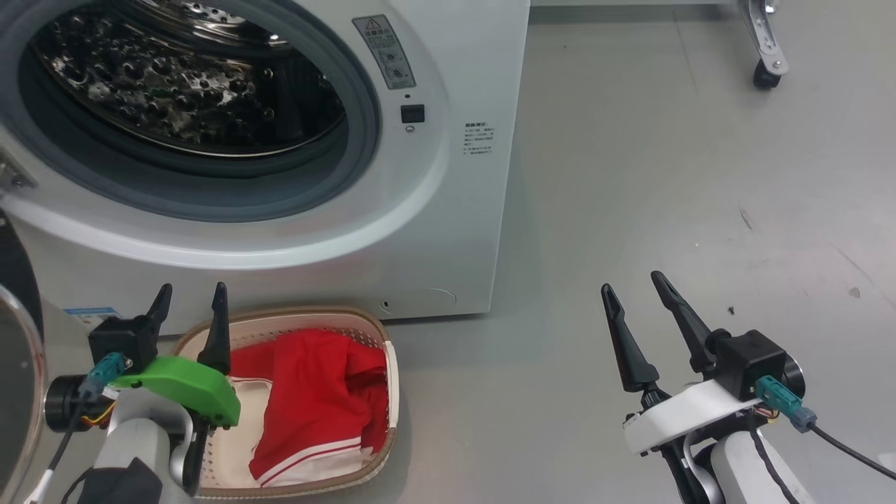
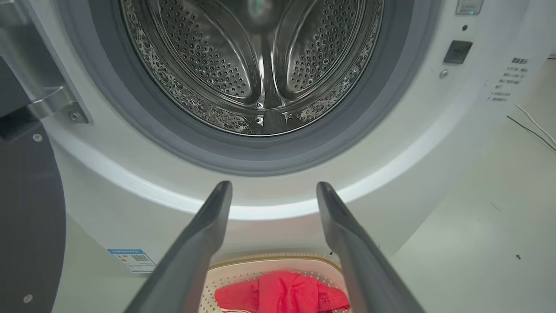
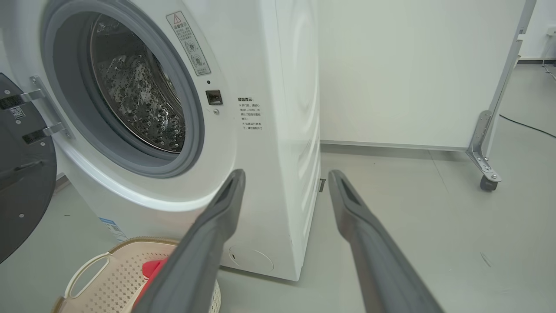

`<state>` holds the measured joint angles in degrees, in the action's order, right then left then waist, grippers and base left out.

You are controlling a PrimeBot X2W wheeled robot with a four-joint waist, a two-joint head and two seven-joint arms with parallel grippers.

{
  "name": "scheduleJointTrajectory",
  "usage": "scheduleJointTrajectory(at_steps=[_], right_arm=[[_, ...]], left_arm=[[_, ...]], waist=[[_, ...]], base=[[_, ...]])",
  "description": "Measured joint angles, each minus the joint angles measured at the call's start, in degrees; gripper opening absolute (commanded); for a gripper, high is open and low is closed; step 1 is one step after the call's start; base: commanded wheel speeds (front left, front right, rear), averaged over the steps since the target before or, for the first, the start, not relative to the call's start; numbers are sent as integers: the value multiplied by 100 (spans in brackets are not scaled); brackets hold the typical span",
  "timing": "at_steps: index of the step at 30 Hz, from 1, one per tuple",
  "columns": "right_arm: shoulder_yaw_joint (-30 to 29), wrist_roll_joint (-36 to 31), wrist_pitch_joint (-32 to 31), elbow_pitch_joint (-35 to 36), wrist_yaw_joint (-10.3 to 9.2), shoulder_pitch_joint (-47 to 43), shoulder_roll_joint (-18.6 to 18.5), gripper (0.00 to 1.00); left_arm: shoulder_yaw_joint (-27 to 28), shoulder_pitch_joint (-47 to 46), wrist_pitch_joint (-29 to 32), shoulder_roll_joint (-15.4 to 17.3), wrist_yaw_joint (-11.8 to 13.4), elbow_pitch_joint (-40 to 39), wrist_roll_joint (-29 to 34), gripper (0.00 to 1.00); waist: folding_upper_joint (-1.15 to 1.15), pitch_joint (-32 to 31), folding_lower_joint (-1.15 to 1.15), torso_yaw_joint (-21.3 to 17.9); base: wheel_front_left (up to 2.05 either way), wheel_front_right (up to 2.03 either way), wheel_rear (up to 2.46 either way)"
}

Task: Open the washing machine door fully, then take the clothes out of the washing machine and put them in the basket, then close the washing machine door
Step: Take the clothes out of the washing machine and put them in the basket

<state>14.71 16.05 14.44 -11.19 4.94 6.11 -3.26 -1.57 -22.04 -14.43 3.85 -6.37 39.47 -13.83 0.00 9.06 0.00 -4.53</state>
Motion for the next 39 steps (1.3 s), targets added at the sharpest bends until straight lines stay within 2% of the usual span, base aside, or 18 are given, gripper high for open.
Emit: scheduleJointTrajectory(at_steps=[8, 13, 19, 23, 39], right_arm=[[-80, 0, 0, 111, -4, -159, 10, 100], [-281, 0, 0, 183, -114, -283, 15, 100], [-290, -8, 0, 207, -155, -369, 23, 100], [-305, -46, 0, 315, -156, -400, 26, 100], [-421, -157, 0, 470, -155, -403, 45, 100]], left_arm=[[-8, 708, 0, 1, -9, -724, 105, 100], [41, 954, 0, -58, -49, -1105, 53, 100], [24, 1262, -1, -94, -51, -1546, 22, 100], [40, 1466, 0, -123, -52, -1704, -231, 100], [-110, 1819, -1, -130, -54, -2339, -248, 100]], waist=[[0, -429, 0, 234], [0, -557, 0, 266], [0, -579, 0, 230], [0, -556, 0, 196], [0, -425, 0, 99]], base=[[0, 0, 0], [0, 0, 0], [0, 0, 0], [0, 0, 0], [0, 0, 0]])
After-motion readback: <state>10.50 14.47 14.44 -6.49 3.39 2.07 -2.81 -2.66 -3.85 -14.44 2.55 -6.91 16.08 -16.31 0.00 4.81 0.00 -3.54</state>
